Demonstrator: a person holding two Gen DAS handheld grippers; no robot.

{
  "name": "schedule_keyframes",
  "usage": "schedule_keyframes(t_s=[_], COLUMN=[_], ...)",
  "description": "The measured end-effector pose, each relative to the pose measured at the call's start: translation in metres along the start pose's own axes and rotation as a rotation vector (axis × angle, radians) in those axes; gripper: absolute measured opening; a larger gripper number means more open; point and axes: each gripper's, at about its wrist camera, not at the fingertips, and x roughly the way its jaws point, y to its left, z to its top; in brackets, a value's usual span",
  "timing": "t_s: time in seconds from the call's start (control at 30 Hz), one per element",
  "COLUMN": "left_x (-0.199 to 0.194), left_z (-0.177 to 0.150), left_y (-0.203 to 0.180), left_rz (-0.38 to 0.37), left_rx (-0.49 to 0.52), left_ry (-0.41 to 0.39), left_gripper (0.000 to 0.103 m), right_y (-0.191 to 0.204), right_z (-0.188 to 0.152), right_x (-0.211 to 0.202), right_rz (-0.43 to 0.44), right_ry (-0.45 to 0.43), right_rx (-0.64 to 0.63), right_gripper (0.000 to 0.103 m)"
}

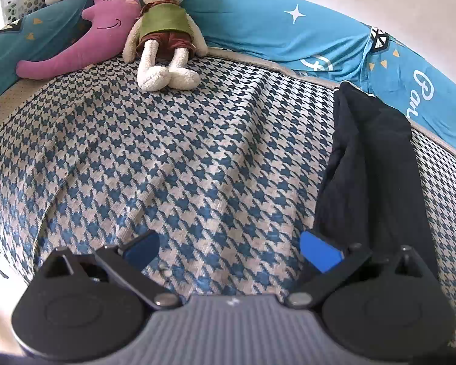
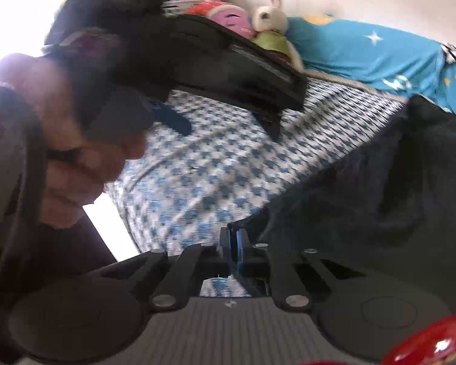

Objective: Fold clothes

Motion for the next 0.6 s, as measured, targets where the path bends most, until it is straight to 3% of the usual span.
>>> schedule_keyframes(t_s=[0.23, 0.37, 0.47, 0.6], left_x=[0.0, 0.002, 0.003, 0.004], left_z=[0.002, 0.002, 0.001, -0.001], left_y=[-0.002, -0.004, -0.007, -0.012], left_rz=[0.0, 0.002, 0.005, 0.001], left_rx=[0.005, 0.013, 0.019, 0.032], left_ry=[0.001, 0.006, 0.012, 0.015], left_gripper=[0.103, 0.103, 0.103, 0.103], right_y=[0.002, 0.005, 0.014, 0.023], right_z=[-0.001, -0.006, -0.011, -0.017], right_x=[-0.003, 0.003, 0.005, -0.005], right_rz=[0.038, 0.049, 0.134, 0.094], right_ry=[-0.001, 0.043, 0.087, 0.072], right_rx=[-0.006, -0.023, -0.041, -0.106], right_gripper=[0.007, 0.007, 0.003, 0.003])
